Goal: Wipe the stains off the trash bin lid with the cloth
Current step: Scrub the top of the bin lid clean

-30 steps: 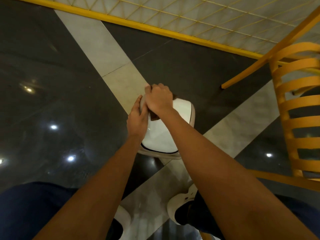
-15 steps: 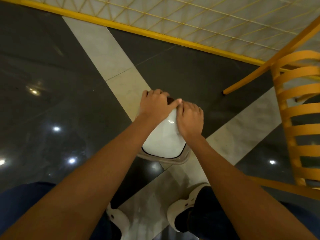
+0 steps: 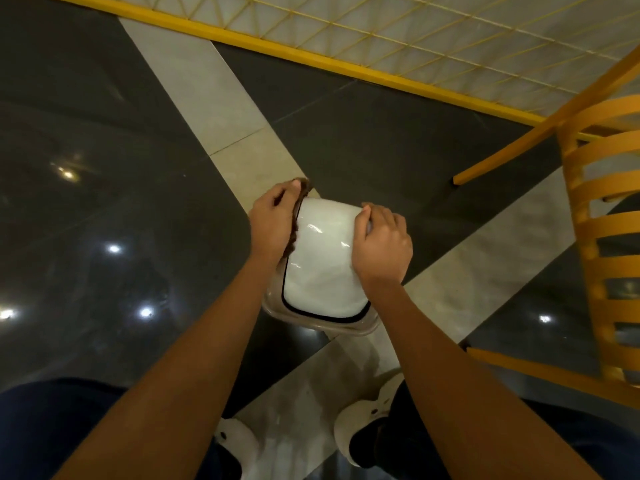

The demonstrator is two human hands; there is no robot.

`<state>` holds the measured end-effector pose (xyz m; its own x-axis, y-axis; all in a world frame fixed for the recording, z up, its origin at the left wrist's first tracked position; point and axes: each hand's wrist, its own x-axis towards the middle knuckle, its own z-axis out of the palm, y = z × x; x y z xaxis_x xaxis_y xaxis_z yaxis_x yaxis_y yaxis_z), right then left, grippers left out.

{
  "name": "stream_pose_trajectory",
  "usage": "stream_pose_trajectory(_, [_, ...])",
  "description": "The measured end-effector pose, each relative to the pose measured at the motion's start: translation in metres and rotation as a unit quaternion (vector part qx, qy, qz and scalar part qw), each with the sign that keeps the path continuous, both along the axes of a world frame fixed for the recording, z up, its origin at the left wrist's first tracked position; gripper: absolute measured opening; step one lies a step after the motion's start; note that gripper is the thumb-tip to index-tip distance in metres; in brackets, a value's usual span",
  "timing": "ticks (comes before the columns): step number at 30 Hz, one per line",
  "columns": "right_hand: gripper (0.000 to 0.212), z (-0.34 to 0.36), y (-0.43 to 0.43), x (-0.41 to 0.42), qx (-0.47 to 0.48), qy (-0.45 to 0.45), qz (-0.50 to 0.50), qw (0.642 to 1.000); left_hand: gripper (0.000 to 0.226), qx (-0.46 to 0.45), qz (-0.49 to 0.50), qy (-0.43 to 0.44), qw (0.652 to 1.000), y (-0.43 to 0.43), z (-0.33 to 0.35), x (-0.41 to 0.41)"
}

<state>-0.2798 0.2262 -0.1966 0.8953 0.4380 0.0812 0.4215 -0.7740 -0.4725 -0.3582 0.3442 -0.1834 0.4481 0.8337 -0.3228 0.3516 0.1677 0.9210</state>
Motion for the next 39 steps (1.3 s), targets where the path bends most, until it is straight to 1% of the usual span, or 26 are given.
stream_pose_trajectory(1, [0.053, -0.001, 0.000, 0.000, 0.002, -0.003, -0.002, 1.000, 0.026, -0.008, 0.030, -0.012, 0.999, -0.008, -0.005, -0.011])
stream_pose_trajectory(3, [0.050, -0.002, 0.000, 0.000, 0.008, -0.009, -0.004, 1.000, 0.033, -0.018, 0.077, -0.004, 0.997, -0.030, -0.016, -0.034])
stream_pose_trajectory(6, [0.049, -0.001, 0.000, -0.001, 0.012, -0.015, -0.008, 1.000, 0.034, -0.036, 0.132, 0.008, 0.991, -0.063, -0.026, -0.060])
stream_pose_trajectory(9, [0.049, -0.002, 0.000, 0.000, 0.017, -0.021, -0.001, 1.000, 0.035, -0.031, 0.137, 0.009, 0.990, -0.063, -0.035, -0.063])
stream_pose_trajectory(11, [0.050, -0.002, 0.000, 0.001, 0.018, -0.020, 0.006, 1.000, 0.037, -0.032, 0.101, 0.017, 0.994, -0.044, -0.037, -0.054])
stream_pose_trajectory(14, [0.050, -0.002, -0.001, 0.002, 0.014, -0.025, 0.009, 1.000, 0.035, -0.038, 0.020, 0.025, 0.999, -0.010, -0.029, -0.032])
stream_pose_trajectory(16, [0.050, -0.003, -0.001, 0.002, 0.012, -0.027, 0.009, 1.000, 0.033, -0.045, -0.036, 0.054, 0.997, 0.012, -0.018, -0.014])
stream_pose_trajectory(18, [0.049, -0.004, -0.001, 0.001, 0.009, -0.030, 0.006, 0.999, 0.032, -0.042, -0.107, 0.107, 0.988, 0.029, -0.004, 0.009])
stream_pose_trajectory(20, [0.048, -0.004, 0.000, 0.001, 0.006, -0.037, 0.000, 0.999, 0.030, 0.012, -0.212, 0.177, 0.961, 0.037, 0.006, 0.031])
stream_pose_trajectory(22, [0.046, -0.004, 0.000, 0.001, 0.004, -0.036, -0.002, 0.999, 0.032, 0.102, -0.306, 0.243, 0.915, 0.033, 0.010, 0.050])
stream_pose_trajectory(24, [0.045, -0.005, 0.001, 0.000, 0.003, -0.039, -0.002, 0.999, 0.034, 0.184, -0.362, 0.278, 0.871, 0.020, 0.011, 0.064])
stream_pose_trajectory(26, [0.043, -0.004, 0.001, 0.000, 0.001, -0.034, 0.001, 0.999, 0.033, 0.238, -0.388, 0.284, 0.844, 0.006, 0.015, 0.072])
stream_pose_trajectory(27, [0.043, -0.005, 0.001, 0.001, 0.001, -0.033, 0.002, 0.999, 0.033, 0.251, -0.398, 0.279, 0.837, 0.002, 0.017, 0.075])
stream_pose_trajectory(28, [0.043, -0.005, 0.001, 0.001, 0.001, -0.033, 0.002, 0.999, 0.033, 0.253, -0.405, 0.270, 0.836, 0.002, 0.017, 0.075])
stream_pose_trajectory(30, [0.043, -0.005, 0.000, 0.000, 0.003, -0.037, 0.002, 0.999, 0.035, 0.226, -0.407, 0.265, 0.845, 0.011, 0.016, 0.070])
stream_pose_trajectory(34, [0.046, -0.002, 0.001, -0.001, 0.002, -0.039, -0.001, 0.999, 0.035, 0.168, -0.390, 0.307, 0.852, 0.033, 0.011, 0.057])
stream_pose_trajectory(35, [0.047, -0.001, 0.002, -0.001, 0.001, -0.038, 0.000, 0.999, 0.035, 0.173, -0.389, 0.315, 0.848, 0.033, 0.010, 0.058])
stream_pose_trajectory(37, [0.047, -0.001, 0.002, -0.001, -0.001, -0.040, 0.003, 0.999, 0.034, 0.214, -0.402, 0.334, 0.825, 0.026, 0.010, 0.066])
stream_pose_trajectory(39, [0.045, -0.003, 0.001, -0.001, -0.014, -0.034, 0.008, 0.999, 0.034, 0.241, -0.415, 0.335, 0.811, 0.011, 0.013, 0.078])
